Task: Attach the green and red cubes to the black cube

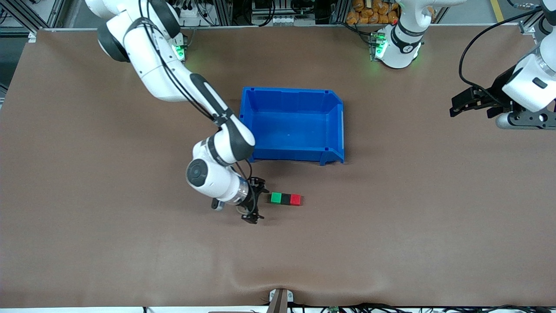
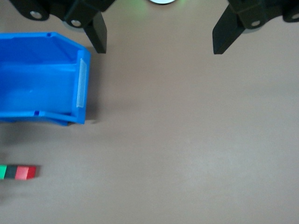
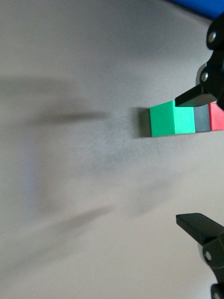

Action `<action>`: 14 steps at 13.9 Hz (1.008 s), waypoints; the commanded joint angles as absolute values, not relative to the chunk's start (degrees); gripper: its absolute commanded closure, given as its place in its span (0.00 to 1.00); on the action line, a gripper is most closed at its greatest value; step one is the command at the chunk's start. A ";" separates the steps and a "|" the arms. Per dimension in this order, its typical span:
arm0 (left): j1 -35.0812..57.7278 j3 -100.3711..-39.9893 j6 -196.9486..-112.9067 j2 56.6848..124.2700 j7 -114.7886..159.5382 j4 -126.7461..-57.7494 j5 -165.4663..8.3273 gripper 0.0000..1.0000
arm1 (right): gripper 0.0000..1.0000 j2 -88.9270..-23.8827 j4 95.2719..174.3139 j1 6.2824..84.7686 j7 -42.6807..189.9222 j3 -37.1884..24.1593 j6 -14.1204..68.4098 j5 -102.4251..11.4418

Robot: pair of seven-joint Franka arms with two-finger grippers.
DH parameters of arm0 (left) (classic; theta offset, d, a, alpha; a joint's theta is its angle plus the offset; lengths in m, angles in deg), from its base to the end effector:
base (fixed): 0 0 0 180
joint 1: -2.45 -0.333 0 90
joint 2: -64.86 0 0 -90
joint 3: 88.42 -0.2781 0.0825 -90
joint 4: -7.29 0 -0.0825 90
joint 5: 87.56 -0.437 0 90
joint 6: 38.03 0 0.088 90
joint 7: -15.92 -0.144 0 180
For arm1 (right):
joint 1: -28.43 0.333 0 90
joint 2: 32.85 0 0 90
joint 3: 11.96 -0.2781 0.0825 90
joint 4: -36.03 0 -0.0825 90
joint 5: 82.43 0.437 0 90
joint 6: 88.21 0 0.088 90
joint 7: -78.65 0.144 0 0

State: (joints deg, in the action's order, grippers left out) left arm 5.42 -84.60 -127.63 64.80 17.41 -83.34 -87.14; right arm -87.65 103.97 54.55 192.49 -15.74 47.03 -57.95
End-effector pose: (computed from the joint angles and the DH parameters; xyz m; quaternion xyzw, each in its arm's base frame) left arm 0.6012 -0.0727 0.5439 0.9989 -0.0462 -0.0087 0.0030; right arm 0.6973 0.4055 0.1423 -0.6171 0.7563 0.1471 0.1596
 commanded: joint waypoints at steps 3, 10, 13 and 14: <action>5.61 -83.67 -126.89 62.40 16.01 -84.03 -90.37 0.00 | 0.00 -83.14 104.68 51.72 193.35 -16.01 40.91 -58.61; 5.53 -82.71 -122.94 60.99 16.01 -83.77 -92.13 0.00 | 0.00 -77.15 104.24 44.00 192.65 -16.88 31.51 -62.47; 5.53 -82.71 -121.17 60.46 16.19 -82.63 -91.96 0.00 | 0.00 -74.52 103.62 40.13 189.94 -18.55 27.82 -63.44; 5.61 -82.71 -121.00 60.55 16.36 -82.62 -91.87 0.00 | 0.00 -73.29 103.62 38.99 186.96 -18.82 26.15 -63.62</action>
State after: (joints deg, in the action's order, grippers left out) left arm 5.50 -82.96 -122.31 61.45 15.95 -83.05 -90.87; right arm -76.09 102.92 41.62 190.18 -16.77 28.98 -62.34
